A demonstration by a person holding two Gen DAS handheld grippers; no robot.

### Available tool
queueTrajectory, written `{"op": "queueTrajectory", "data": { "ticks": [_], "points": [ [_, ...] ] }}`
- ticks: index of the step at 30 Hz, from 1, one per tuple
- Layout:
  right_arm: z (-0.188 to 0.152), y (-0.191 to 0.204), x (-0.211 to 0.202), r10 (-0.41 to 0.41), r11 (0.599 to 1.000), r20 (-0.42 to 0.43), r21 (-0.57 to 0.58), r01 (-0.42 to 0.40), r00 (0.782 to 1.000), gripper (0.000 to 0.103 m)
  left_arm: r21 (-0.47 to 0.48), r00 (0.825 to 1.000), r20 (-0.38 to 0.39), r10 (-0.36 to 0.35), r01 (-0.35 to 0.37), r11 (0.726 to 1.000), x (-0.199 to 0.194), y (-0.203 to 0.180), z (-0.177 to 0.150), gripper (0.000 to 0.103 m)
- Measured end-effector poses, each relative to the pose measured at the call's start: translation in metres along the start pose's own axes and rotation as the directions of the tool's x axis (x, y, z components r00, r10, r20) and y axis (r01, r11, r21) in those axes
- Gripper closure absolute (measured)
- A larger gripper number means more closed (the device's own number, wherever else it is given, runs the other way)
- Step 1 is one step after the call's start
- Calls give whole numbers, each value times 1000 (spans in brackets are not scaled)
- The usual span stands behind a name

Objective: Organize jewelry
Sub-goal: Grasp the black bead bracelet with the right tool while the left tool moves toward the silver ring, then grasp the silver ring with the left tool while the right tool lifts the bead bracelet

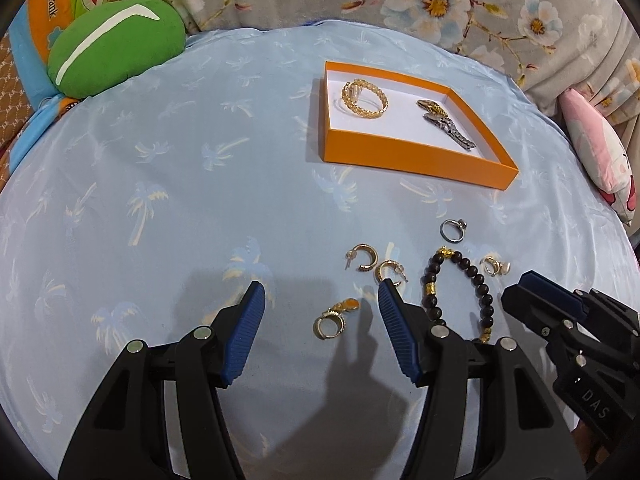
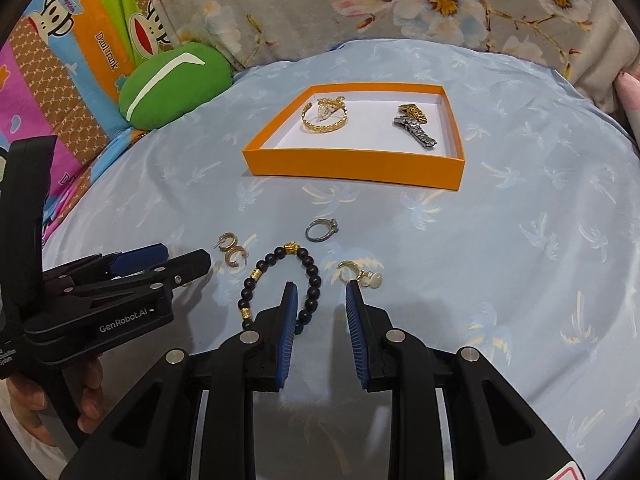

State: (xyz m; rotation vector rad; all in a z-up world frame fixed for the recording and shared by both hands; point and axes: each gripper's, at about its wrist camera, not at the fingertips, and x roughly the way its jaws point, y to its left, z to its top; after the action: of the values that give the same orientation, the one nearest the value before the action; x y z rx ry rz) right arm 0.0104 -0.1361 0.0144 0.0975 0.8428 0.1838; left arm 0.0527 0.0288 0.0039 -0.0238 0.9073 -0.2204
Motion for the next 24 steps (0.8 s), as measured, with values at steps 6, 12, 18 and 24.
{"op": "queueTrajectory", "data": {
  "ticks": [6, 12, 18, 24],
  "points": [
    [0, 7, 9, 7, 1000, -19, -11, -7, 1000, 79, -9, 1000, 1, -5, 5, 1000, -3, 3, -3, 46],
    [-1, 5, 18, -5, 1000, -43, 2, 5, 999, 79, 2, 1000, 3, -9, 9, 1000, -4, 2, -9, 46],
    [-1, 7, 22, -22, 1000, -40, -14, 22, 999, 84, 24, 1000, 21, 4, -5, 1000, -2, -2, -10, 47],
    [0, 5, 23, -31, 999, -38, -18, 30, 999, 93, 35, 999, 36, 13, -14, 999, -2, -4, -12, 47]
  ]
}}
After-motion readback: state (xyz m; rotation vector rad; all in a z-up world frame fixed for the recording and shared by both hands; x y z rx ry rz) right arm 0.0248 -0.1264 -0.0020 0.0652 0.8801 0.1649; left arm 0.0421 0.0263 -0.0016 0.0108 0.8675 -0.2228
